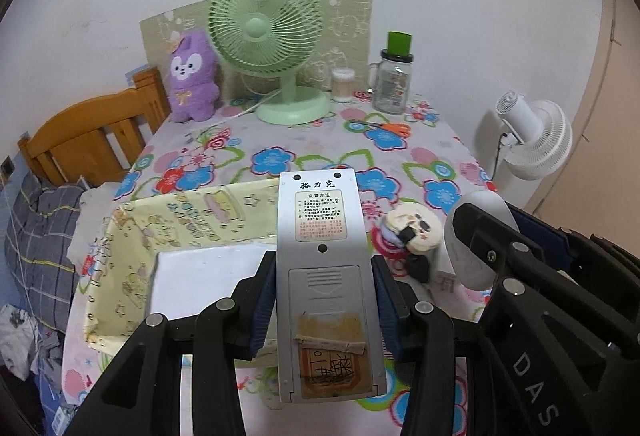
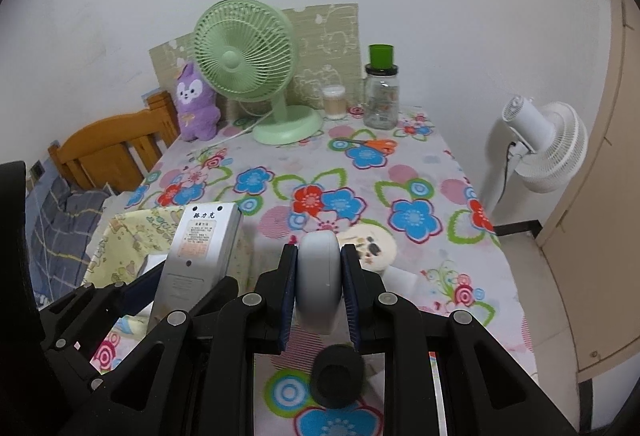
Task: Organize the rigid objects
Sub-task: 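Carry the oval case with the right tool while the left tool carries the strip to the box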
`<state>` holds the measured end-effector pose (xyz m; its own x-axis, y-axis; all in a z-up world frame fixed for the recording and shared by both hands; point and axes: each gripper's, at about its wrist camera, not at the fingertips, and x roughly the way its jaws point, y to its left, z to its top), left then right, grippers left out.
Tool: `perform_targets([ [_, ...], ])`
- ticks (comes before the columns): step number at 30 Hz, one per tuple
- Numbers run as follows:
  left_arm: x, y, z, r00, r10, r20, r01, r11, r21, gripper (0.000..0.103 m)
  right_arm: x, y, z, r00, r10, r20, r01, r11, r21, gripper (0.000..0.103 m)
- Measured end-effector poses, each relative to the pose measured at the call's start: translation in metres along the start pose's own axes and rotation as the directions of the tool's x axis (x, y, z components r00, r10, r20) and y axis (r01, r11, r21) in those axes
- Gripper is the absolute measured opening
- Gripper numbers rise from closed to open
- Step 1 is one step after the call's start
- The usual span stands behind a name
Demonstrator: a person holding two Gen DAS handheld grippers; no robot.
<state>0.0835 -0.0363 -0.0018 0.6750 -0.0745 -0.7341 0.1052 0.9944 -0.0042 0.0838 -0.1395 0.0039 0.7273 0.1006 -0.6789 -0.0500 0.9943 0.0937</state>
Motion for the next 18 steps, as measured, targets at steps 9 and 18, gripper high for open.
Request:
perform_targets([
  [9,0.006,0.032,0.003,0.999,0.028,-0.02,-0.028,0.999,-0.028,0.046,0.017,0.032,0.007,0.999,0.028,-0.039,-0.029,0.999,-0.035,0.025],
  [18,0.014,0.066,0.005,0.998,0.052,-0.04,-0.054,0.997,-0.049,0.046,0.035,0.063,0.012,0.995,0.059,-0.077,-0.063,0.997,-0.053,0.025],
])
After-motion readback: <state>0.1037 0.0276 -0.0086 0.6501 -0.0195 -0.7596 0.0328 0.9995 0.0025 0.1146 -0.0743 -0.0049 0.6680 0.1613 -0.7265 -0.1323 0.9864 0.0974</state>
